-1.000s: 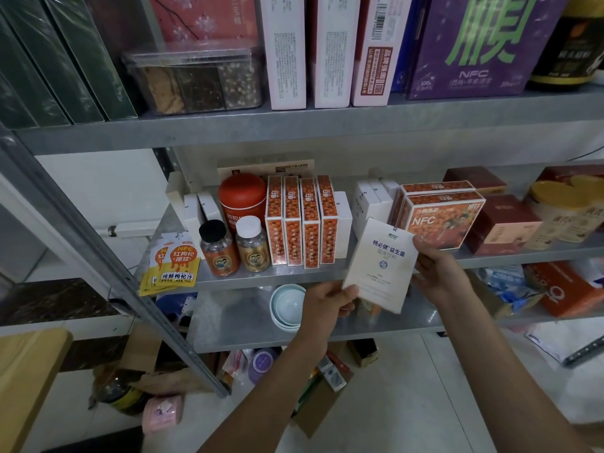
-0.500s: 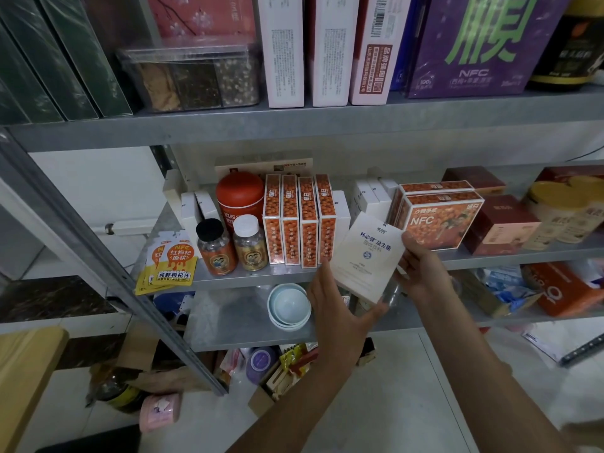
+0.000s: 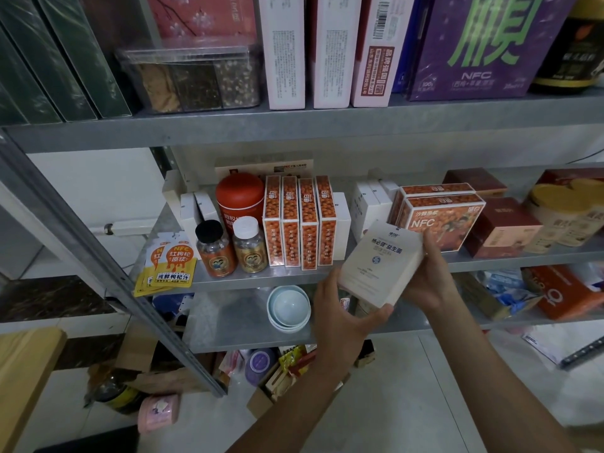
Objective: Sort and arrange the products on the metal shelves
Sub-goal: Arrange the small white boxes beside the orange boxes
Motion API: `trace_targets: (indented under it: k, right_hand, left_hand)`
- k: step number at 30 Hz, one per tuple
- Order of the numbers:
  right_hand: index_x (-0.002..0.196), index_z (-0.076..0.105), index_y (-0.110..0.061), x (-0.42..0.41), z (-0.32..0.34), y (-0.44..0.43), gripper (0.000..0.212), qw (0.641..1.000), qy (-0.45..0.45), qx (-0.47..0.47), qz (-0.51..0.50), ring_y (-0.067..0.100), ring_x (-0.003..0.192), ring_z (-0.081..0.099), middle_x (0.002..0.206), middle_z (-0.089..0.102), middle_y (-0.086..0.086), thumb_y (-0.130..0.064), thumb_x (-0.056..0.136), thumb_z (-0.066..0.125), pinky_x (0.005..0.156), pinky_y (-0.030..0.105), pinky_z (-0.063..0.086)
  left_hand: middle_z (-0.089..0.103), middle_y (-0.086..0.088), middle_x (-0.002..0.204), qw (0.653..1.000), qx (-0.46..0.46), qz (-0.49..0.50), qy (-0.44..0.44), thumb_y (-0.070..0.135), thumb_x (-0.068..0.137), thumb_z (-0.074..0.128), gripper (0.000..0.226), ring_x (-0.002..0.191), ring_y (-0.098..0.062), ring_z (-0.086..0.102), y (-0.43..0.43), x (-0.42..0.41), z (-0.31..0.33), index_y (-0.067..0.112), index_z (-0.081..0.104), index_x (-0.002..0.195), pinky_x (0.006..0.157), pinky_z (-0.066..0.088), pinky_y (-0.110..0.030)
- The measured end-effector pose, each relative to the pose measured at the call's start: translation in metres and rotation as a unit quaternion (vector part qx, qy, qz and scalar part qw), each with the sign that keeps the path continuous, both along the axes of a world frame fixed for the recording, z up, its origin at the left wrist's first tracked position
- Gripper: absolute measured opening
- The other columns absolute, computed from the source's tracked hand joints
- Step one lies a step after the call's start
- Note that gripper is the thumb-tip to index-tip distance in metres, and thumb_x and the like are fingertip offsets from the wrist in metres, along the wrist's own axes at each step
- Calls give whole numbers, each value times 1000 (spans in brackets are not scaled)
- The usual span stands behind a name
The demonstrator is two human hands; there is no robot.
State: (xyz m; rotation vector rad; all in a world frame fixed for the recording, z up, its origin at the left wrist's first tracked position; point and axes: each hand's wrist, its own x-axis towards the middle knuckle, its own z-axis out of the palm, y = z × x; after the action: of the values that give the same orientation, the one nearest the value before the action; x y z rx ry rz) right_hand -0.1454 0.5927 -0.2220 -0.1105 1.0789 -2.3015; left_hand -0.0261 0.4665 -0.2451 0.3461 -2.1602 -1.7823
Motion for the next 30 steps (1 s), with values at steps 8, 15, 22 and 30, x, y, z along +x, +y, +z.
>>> trace_targets:
  k: [8,15,22,30]
  right_hand:
    - [113,66,-17,-2,2,-7,93,1000,12,9,7,30,97,69,106,70,13,-61,35,91,82,45,55]
    - [122,55,-15,-3,10,-4,92,994,84,9,68,30,104,61,111,63,12,-64,50,86,91,46,50]
    - [95,73,-23,-11,2,4,46,994,90,58,18,18,95,70,98,70,4,-39,56,92,85,33,58]
    - [106,62,-15,-14,-3,15,32,990,34,110,-78,21,97,71,100,73,3,-17,77,75,73,34,57]
  left_hand:
    - [52,7,131,999,17,-21,-32,54,60,77,87,124,-12,47,-2,0,6,25,43,134,103,47,-41]
    - [59,8,125,993,80,-38,-77,37,83,75,52,110,-12,59,-11,-9,8,25,49,127,87,55,-22]
    - [74,-5,106,927,327,-120,-141,64,79,61,56,99,-20,71,-20,-16,15,21,60,113,83,57,-31]
    - [73,8,106,969,225,-65,-77,50,91,53,28,102,-12,69,-23,-20,15,29,63,107,89,57,-32]
